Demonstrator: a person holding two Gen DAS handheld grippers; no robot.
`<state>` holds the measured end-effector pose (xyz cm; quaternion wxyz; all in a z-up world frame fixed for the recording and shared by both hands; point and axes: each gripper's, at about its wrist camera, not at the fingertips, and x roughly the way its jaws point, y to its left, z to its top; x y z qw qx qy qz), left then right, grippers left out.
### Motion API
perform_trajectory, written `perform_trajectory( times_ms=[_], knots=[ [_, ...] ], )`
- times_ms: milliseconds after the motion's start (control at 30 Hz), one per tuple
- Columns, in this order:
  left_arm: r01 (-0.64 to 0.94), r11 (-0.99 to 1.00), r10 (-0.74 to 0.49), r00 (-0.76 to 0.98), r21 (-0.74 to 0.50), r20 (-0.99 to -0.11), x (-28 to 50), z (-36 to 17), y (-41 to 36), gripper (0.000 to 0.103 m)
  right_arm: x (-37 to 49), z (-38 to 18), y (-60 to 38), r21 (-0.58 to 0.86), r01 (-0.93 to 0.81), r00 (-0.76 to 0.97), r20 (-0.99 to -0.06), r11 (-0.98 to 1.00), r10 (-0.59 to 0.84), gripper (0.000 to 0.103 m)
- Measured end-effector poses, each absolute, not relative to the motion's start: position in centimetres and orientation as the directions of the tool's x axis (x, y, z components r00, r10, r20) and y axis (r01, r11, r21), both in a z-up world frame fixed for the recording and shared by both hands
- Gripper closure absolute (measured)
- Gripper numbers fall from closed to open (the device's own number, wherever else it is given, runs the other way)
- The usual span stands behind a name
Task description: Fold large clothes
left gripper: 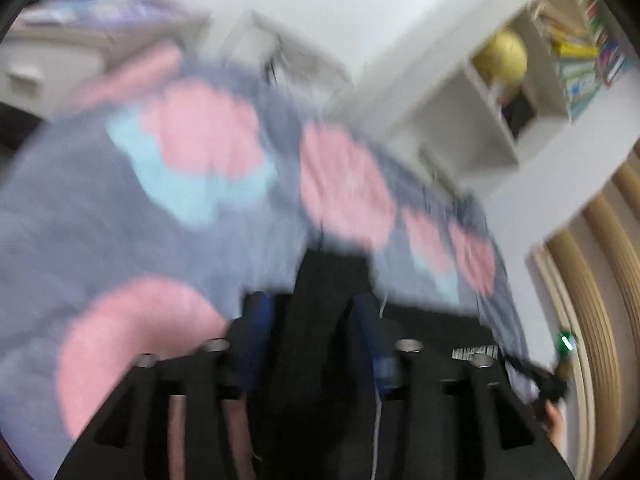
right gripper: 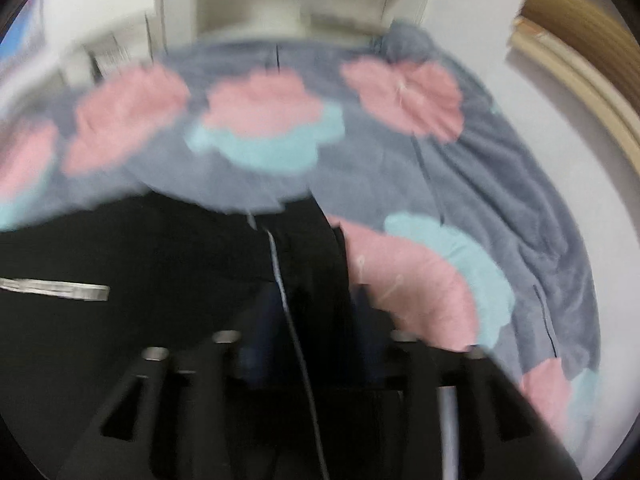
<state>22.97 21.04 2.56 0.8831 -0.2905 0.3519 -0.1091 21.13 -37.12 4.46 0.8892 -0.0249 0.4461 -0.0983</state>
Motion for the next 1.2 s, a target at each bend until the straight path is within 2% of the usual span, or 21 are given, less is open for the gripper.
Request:
perform_trajectory(
  times_ms=[100,200,300,367,433,533,733,900,967,1033,1100,1200],
  knots=[
    [0.079,0.793,-0.460,0.727,-0.604,-0.510,22.2,4.6,20.2,0.047,18.4,7.9,-35.8,-0.045,0.111,0.637,-0.764,0.993,-0.106,0.047],
    [0.177,0.778,-0.539,0.681,-0.603,-0.496,21.6,5.5,16.7,0.046,17.4,8.8,-32.9,0.015,0.059,0.616,-0.787,0.998,-0.025,0.047],
    [0.254,0.796,-0.580,0.578,-0.549,-0.574,21.2,4.6,10.6,0.046,17.5,7.8,-28.9,0.076,-0.021,0.588,-0.805,0.997,0.074,0.047],
    [0.264,0.839,-0.539,0.525,-0.476,-0.659,20.6,3.2,7.5,0.046,18.4,6.0,-26.5,0.060,-0.044,0.554,-0.829,0.997,0.074,0.047],
    [0.207,0.889,-0.457,0.442,-0.408,-0.772,20.7,0.1,5.2,0.047,19.6,2.8,-24.5,0.034,-0.050,0.488,-0.871,0.998,0.054,0.047],
    [0.187,0.916,-0.401,0.371,-0.356,-0.837,21.3,-3.6,4.0,0.047,20.9,-1.5,-23.0,-0.025,-0.056,0.429,-0.903,0.998,0.001,0.046],
    [0.170,0.894,-0.448,0.383,-0.415,-0.808,21.6,-3.7,5.6,0.047,21.2,-2.1,-23.7,0.047,-0.047,0.413,-0.908,0.998,0.063,0.046],
    [0.171,0.892,-0.444,0.505,-0.418,-0.740,20.7,0.1,7.9,0.045,20.7,3.6,-26.4,0.132,-0.041,0.537,-0.833,0.990,0.133,0.047],
    [0.107,0.909,-0.393,0.539,-0.403,-0.745,20.8,0.1,9.2,0.043,22.1,4.1,-27.5,0.108,0.004,0.547,-0.833,0.994,0.088,0.047],
    [0.015,0.913,-0.359,0.507,-0.408,-0.784,21.5,-1.9,10.8,0.043,24.4,2.1,-28.6,0.075,0.079,0.495,-0.868,0.994,0.026,0.047],
    [-0.016,0.908,-0.365,0.460,-0.418,-0.810,22.3,-4.0,11.5,0.043,26.5,-1.3,-29.9,0.165,0.121,0.399,-0.911,0.979,0.104,0.043],
    [-0.010,0.926,-0.335,0.442,-0.378,-0.832,22.7,-5.2,11.5,0.041,27.4,-3.8,-30.8,0.217,0.138,0.378,-0.913,0.966,0.151,0.041]
  ],
)
